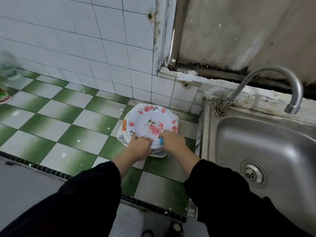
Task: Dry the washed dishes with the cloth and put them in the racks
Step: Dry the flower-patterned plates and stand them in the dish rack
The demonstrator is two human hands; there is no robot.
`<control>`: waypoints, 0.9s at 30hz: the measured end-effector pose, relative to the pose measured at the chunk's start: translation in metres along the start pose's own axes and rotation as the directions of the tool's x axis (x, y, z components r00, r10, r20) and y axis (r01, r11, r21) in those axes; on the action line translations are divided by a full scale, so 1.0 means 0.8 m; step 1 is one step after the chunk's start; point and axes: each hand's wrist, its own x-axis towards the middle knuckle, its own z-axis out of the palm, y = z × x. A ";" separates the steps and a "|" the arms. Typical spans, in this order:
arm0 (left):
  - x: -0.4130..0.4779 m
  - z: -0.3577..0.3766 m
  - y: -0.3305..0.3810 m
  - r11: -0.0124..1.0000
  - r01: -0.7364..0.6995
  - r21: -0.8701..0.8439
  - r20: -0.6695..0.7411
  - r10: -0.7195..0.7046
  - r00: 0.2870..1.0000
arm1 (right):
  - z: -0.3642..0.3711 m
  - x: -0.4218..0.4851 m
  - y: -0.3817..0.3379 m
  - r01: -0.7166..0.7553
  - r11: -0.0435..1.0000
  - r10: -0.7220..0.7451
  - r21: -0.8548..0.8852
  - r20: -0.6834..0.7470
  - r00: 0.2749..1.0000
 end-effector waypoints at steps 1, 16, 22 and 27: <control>0.000 0.004 0.000 1.000 -0.009 0.016 -0.013 0.010 1.000 | 0.001 0.005 0.002 0.010 1.000 -0.010 -0.016 0.030 1.000; -0.007 0.021 0.013 0.997 0.007 0.081 -0.187 0.008 0.982 | -0.012 0.009 0.007 0.203 0.933 -0.187 -0.296 0.083 0.979; -0.016 0.021 0.017 0.999 0.038 0.021 -0.218 -0.032 0.975 | -0.012 -0.005 0.006 0.199 0.955 -0.186 -0.222 0.079 0.979; -0.028 0.012 0.019 0.997 -0.046 0.066 -0.246 0.061 0.967 | -0.018 -0.026 0.010 0.165 0.977 -0.155 -0.133 0.083 0.984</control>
